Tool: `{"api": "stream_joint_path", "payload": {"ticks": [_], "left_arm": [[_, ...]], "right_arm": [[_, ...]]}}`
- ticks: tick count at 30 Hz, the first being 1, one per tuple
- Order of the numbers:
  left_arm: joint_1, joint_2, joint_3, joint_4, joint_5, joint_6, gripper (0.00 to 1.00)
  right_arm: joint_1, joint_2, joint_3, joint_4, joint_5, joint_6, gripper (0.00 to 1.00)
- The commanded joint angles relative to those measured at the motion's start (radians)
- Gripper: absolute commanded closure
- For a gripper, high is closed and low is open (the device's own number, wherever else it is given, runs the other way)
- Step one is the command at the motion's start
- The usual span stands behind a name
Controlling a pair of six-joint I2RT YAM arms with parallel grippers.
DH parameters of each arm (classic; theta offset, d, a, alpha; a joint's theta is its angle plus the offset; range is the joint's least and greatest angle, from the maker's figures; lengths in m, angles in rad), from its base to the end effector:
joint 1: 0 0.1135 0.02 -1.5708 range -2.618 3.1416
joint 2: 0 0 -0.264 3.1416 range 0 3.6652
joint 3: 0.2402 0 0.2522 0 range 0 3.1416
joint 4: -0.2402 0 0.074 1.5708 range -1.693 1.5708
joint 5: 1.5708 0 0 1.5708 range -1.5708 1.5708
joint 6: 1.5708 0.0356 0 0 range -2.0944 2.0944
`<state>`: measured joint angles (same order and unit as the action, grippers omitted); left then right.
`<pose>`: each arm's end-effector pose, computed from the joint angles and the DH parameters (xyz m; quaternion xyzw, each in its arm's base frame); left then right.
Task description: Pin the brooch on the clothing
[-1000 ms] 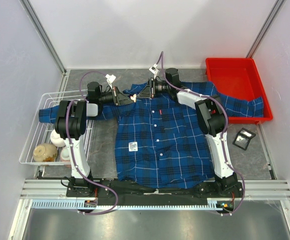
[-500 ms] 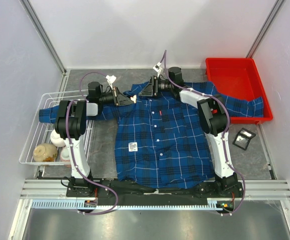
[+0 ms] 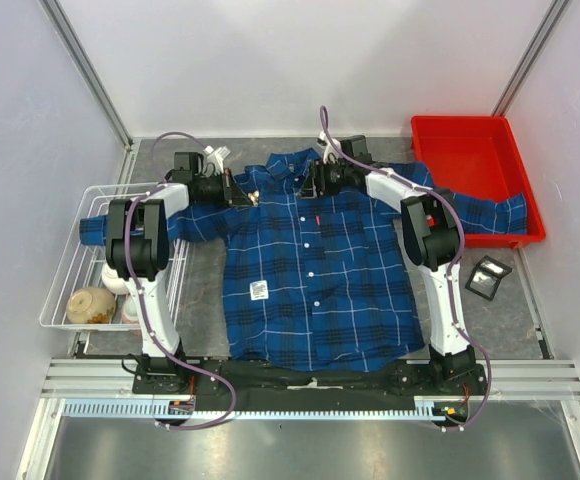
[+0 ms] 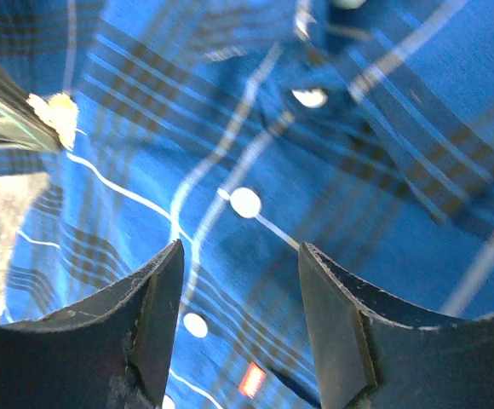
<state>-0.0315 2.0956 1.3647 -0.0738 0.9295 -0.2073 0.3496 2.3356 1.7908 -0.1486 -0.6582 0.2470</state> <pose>0.4397 -0.0424 0.1545 0.0941 0.8407 -0.4526 0.2822 0.4829 0.1992 0.1630 -0.1810 0.8486 0.3978 0.2982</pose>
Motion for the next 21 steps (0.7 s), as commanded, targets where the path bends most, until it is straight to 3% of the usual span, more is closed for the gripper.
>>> {"api": "stream_joint_path", "payload": {"ticks": [1,7,9,12,17,21], "left_arm": [[-0.019,-0.063,0.111,-0.260,-0.198,0.202,0.96],[-0.134,-0.066,0.175,-0.354,-0.398,0.302,0.94],[-0.194,-0.059,0.223,-0.385,-0.495,0.328,0.88],[-0.267,-0.046,0.263,-0.438,-0.572,0.384,0.71],[-0.297,-0.101,0.264,-0.455,-0.528,0.433,0.62],[-0.263,-0.150,0.243,-0.448,-0.454,0.468,0.61]], "right_arm": [[-0.011,-0.055,0.038,-0.109,0.135,-0.097,0.36],[-0.023,-0.045,0.039,-0.147,0.245,-0.138,0.36],[-0.027,-0.045,0.035,-0.161,0.278,-0.147,0.36],[-0.044,-0.056,0.016,-0.178,0.307,-0.153,0.36],[-0.063,-0.079,-0.001,-0.180,0.264,-0.164,0.35],[-0.066,-0.079,0.030,-0.180,0.243,-0.189,0.35]]}}
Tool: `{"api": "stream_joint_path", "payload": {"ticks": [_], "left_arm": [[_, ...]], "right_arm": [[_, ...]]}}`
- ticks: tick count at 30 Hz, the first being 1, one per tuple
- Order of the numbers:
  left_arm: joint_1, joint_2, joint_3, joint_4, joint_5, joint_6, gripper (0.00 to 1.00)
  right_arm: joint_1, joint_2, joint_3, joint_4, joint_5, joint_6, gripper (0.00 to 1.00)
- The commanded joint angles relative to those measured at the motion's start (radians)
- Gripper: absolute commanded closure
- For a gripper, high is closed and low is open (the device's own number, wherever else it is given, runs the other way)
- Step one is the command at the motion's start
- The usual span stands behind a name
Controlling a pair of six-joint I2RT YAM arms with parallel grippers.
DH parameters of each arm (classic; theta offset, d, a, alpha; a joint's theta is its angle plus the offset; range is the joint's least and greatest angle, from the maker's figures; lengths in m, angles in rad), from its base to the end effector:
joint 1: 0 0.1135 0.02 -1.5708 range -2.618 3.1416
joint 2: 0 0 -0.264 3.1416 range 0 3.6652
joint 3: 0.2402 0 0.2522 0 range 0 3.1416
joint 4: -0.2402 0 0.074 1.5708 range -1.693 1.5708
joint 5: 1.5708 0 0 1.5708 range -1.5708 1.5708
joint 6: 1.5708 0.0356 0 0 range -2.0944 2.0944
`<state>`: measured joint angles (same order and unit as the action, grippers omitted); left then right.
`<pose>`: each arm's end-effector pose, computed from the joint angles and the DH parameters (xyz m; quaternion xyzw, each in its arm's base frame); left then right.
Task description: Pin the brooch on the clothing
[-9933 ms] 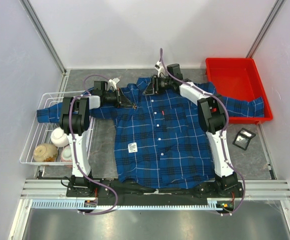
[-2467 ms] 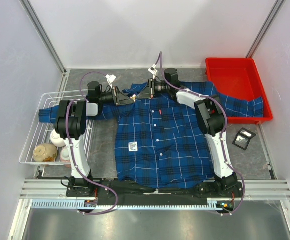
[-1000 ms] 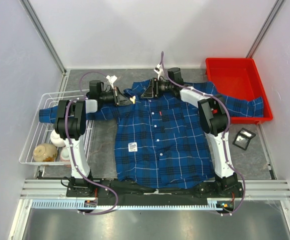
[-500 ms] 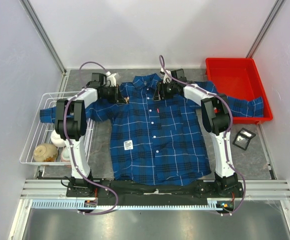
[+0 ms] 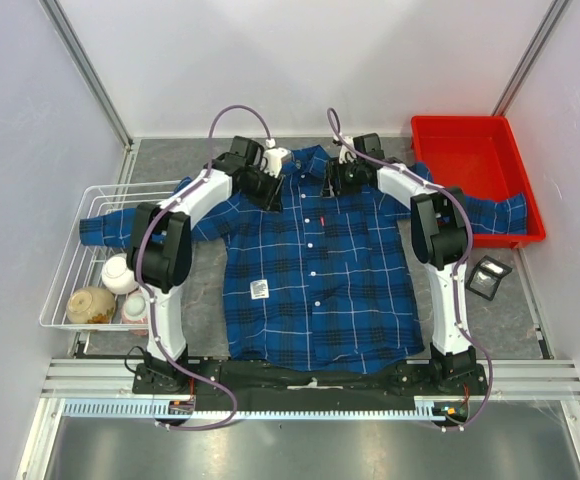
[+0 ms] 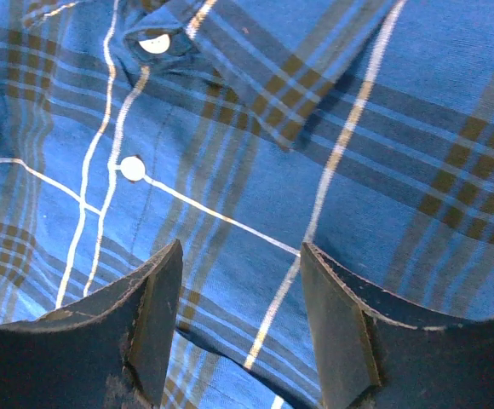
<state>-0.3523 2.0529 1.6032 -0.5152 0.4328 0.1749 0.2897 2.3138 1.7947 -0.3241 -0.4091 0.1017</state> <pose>0.4169 -0.1692 0.2076 0.3047 0.8833 -0.2299 0.2721 0.4866 0.1598 0.1588 -0.1578 0.9042 0.2540 0.3048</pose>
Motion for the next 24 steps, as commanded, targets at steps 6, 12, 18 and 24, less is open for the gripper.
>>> {"api": "stream_joint_path", "payload": {"ticks": [6,12,18,24], "left_arm": [[0.151,-0.096,0.021,0.015,0.026,0.020,0.61],[0.151,-0.057,0.028,0.000,0.067,0.012,0.66],[0.131,-0.005,0.012,0.066,0.078,-0.023,0.73],[0.098,0.096,0.064,0.090,0.072,-0.041,0.77]], "right_arm": [[-0.006,-0.051,0.065,-0.016,0.010,-0.094,0.36],[-0.006,-0.053,0.045,-0.053,0.046,-0.142,0.37],[-0.006,-0.065,-0.003,-0.066,0.075,-0.171,0.37],[-0.011,-0.053,-0.012,-0.085,0.107,-0.197,0.37]]}}
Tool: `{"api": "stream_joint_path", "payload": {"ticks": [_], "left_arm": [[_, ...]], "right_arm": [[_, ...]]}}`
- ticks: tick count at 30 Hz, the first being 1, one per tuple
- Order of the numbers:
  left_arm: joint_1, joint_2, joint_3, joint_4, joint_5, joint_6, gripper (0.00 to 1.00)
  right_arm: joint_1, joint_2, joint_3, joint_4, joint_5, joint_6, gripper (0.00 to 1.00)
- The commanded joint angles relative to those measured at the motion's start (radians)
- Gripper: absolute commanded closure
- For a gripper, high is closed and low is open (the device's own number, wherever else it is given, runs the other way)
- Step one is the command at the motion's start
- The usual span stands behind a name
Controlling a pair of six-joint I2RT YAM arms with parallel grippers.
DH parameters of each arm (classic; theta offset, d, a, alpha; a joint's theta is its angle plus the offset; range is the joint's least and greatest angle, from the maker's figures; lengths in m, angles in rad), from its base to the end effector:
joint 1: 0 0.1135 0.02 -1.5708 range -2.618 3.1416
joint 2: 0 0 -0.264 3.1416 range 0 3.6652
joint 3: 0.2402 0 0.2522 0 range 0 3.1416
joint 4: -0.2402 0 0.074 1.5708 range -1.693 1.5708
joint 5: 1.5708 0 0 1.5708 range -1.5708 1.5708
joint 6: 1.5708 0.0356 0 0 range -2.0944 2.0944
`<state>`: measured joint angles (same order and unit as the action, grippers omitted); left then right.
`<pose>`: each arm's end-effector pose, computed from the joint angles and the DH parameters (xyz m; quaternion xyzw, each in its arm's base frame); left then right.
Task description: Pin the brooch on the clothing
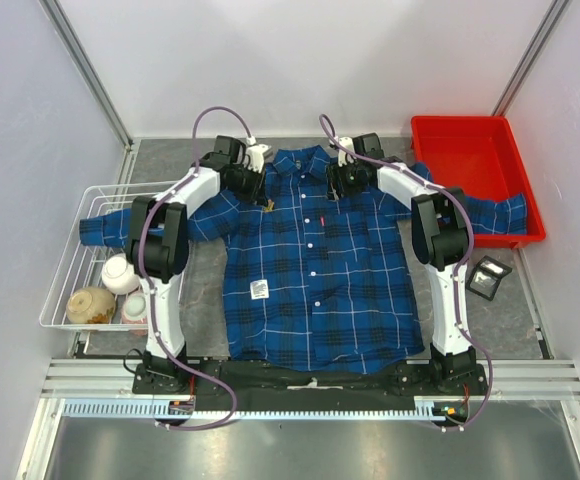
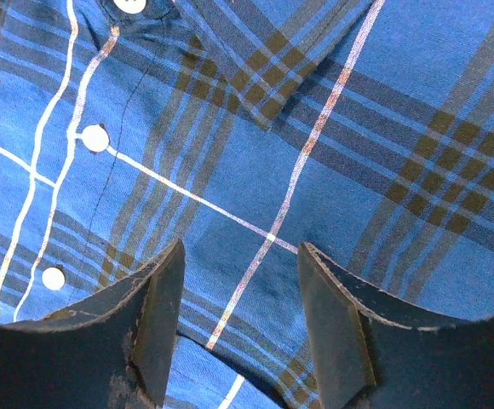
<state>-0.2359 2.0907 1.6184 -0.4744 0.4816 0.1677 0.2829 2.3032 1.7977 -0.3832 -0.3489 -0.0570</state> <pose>0.4417 -0.1231 0.1990 0.2570 0.8908 -0.2370 0.2902 0.4841 0.1534 0.1603 -0.2142 0.9049 0.1996 0.3089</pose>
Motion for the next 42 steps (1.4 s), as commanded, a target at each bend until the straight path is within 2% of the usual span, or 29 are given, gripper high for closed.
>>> {"api": "stream_joint_path", "payload": {"ticks": [1,8,13,21,24,30,36,42], "left_arm": [[-0.023,0.066,0.052,0.054,0.019,-0.036,0.77],[-0.043,0.150,0.156,-0.035,-0.061,-0.027,0.74],[-0.019,0.083,0.133,-0.061,-0.052,-0.022,0.68],[0.058,0.000,0.074,-0.067,-0.015,-0.063,0.68],[0.086,0.017,0.069,-0.075,0.000,-0.101,0.71],[0.102,0.075,0.116,-0.121,0.049,-0.155,0.72],[0.102,0.111,0.138,-0.133,0.002,-0.235,0.72],[0.106,0.180,0.170,-0.219,-0.101,-0.260,0.76]], "right_arm": [[-0.007,-0.042,-0.017,-0.028,0.050,-0.040,0.37],[-0.008,-0.039,-0.035,-0.031,0.059,-0.041,0.37],[-0.014,-0.059,-0.020,-0.039,0.057,-0.063,0.37],[0.016,-0.108,0.029,-0.017,-0.142,0.020,0.40],[0.058,-0.085,0.051,0.023,-0.179,0.115,0.47],[0.150,0.007,0.109,0.069,-0.183,0.233,0.60],[0.183,0.079,0.130,0.098,-0.141,0.272,0.61],[0.171,0.116,0.100,0.092,-0.075,0.275,0.61]]}}
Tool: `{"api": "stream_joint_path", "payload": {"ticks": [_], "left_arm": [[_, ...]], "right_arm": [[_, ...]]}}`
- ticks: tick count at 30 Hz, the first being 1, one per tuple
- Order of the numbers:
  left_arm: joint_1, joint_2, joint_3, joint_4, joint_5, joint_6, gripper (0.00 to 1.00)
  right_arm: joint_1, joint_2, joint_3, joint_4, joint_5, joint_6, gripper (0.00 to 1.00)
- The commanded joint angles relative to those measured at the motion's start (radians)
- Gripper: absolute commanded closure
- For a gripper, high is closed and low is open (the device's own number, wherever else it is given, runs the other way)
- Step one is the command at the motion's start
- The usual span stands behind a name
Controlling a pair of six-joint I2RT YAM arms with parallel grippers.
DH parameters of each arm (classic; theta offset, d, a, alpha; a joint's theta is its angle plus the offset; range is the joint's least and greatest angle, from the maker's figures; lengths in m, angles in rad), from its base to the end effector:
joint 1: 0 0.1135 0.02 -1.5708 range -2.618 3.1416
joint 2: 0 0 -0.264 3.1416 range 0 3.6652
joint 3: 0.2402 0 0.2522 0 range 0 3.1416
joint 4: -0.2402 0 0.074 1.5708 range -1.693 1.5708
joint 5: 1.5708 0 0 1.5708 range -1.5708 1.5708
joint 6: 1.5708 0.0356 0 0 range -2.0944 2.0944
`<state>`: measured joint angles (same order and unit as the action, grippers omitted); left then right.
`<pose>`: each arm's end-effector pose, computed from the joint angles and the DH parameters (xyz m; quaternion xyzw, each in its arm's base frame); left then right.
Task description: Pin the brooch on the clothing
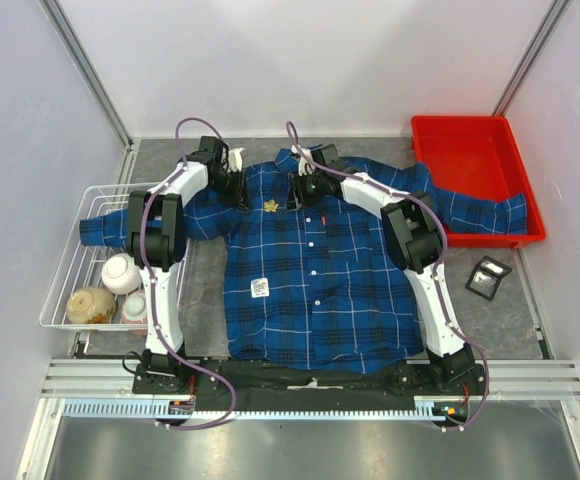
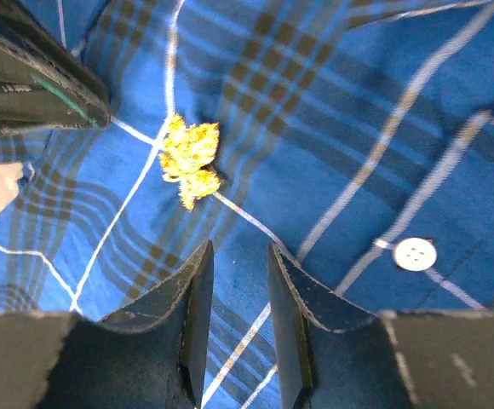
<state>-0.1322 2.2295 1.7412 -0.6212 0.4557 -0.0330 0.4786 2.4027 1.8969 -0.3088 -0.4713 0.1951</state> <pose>0.4670 -0.0779 0.1654 0.0986 0.9446 -0.2375 0.2038 0.4639 0.2589 0.1482 -0.2130 0.8824 0.3234 0.2671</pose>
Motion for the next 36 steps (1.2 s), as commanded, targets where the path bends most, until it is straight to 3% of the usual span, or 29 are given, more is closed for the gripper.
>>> {"api": "stream_joint_path", "payload": {"ticks": [1,10,15,20,23,24,25,36], "left_arm": [[0.002,0.045,0.047,-0.081,-0.098,-0.054,0.76],[0.048,0.090,0.080,-0.176,-0.180,-0.008,0.81],[0.040,0.081,0.124,-0.169,-0.051,0.041,0.78],[0.029,-0.054,0.095,-0.069,0.083,0.103,0.67],[0.025,-0.111,0.093,-0.029,0.123,0.130,0.59],[0.020,-0.117,0.093,-0.022,0.123,0.136,0.47],[0.014,-0.120,0.095,-0.018,0.118,0.142,0.32],[-0.033,-0.027,0.118,0.021,-0.026,0.050,0.34]], "right_arm": [[-0.029,0.016,-0.012,0.013,0.056,0.023,0.61],[-0.090,-0.030,-0.137,-0.044,0.111,0.038,0.65],[-0.087,-0.063,-0.099,0.000,-0.093,0.044,0.51],[-0.098,-0.146,-0.013,0.027,-0.158,0.020,0.41],[-0.135,-0.212,-0.033,0.023,-0.096,-0.025,0.29],[-0.147,-0.232,-0.042,0.008,-0.043,-0.055,0.16],[-0.156,-0.240,-0.050,-0.010,-0.003,-0.072,0.14],[-0.229,-0.185,-0.053,-0.151,0.299,-0.171,0.15]]}}
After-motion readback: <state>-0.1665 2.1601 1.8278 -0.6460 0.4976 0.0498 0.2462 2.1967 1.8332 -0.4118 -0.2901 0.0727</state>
